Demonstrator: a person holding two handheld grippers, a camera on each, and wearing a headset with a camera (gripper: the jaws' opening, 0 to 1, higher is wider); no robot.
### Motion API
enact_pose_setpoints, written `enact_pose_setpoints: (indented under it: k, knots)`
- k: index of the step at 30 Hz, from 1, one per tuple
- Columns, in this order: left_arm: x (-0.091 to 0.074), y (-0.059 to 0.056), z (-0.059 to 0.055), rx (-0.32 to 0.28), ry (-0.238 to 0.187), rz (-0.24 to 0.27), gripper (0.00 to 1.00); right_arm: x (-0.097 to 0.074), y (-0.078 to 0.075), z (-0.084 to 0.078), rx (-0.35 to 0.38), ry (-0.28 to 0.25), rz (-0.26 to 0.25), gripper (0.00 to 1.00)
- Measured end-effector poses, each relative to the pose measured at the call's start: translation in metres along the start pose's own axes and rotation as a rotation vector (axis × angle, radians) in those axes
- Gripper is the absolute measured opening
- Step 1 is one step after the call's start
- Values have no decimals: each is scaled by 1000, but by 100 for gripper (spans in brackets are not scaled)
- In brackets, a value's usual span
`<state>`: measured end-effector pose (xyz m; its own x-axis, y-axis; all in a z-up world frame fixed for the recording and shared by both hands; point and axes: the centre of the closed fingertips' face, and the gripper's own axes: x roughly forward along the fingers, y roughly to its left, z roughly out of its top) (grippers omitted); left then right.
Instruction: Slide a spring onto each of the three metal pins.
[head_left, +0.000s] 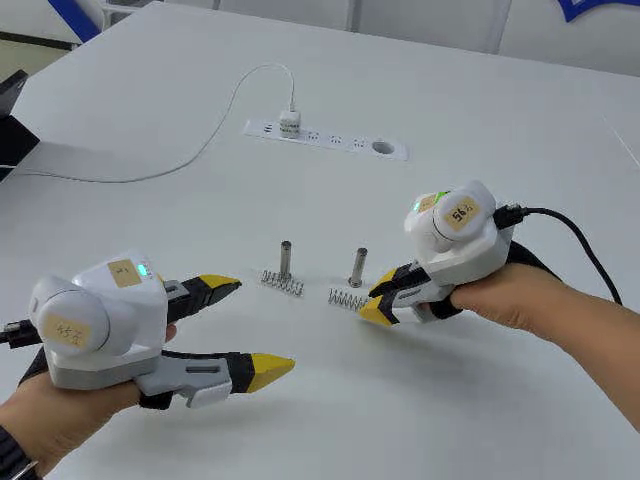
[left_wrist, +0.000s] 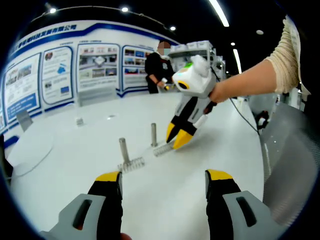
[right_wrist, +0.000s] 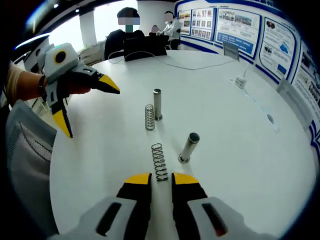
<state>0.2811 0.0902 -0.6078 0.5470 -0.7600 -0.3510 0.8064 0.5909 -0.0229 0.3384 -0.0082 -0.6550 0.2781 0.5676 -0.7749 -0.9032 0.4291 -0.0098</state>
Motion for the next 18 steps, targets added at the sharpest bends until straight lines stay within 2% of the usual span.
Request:
enact_pose_setpoints:
  k: [18]
  knots:
    - [2, 0, -1, 2, 3, -4, 67, 6, -1, -2, -1, 15, 4, 12]
